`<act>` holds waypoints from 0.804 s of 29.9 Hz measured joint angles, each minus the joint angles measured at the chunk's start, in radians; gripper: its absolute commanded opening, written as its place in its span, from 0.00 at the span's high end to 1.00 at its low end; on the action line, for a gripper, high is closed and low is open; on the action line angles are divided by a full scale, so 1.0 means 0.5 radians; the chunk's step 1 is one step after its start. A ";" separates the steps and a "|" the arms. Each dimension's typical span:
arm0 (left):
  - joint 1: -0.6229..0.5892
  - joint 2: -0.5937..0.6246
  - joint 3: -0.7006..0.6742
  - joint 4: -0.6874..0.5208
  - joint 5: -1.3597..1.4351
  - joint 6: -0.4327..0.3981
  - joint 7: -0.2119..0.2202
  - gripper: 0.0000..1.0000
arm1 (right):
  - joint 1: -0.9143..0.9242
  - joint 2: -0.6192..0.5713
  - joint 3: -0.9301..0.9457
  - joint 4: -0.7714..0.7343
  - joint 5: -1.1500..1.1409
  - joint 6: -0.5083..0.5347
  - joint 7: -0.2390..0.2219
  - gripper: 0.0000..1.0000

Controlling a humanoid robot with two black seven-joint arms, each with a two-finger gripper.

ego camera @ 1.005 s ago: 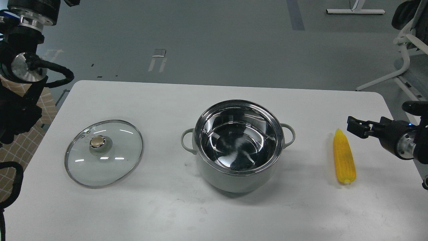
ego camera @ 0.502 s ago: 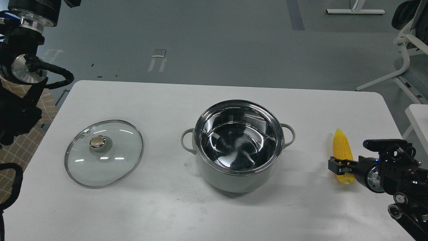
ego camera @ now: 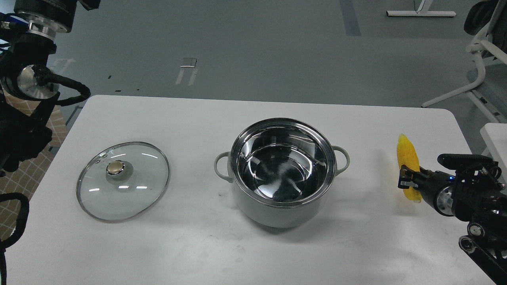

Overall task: Open pot and put corn in
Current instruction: 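Lift the corn with the right gripper and swing it over the pot, then lower the corn into the pot and open the right gripper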

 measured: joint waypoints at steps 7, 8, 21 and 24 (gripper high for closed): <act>-0.015 0.006 0.000 -0.024 0.003 0.002 0.005 0.04 | 0.008 0.074 0.356 0.324 0.211 0.009 0.011 1.00; -0.016 0.007 0.000 -0.035 0.003 0.005 0.006 0.04 | 0.024 0.089 0.372 0.373 0.265 0.017 0.011 1.00; -0.026 0.008 0.010 -0.113 0.006 0.019 0.012 0.04 | 0.391 0.587 0.297 0.466 0.875 0.285 0.156 1.00; -0.025 0.005 0.014 -0.114 0.006 0.021 0.012 0.04 | 0.396 0.625 0.208 0.462 0.905 0.286 0.153 1.00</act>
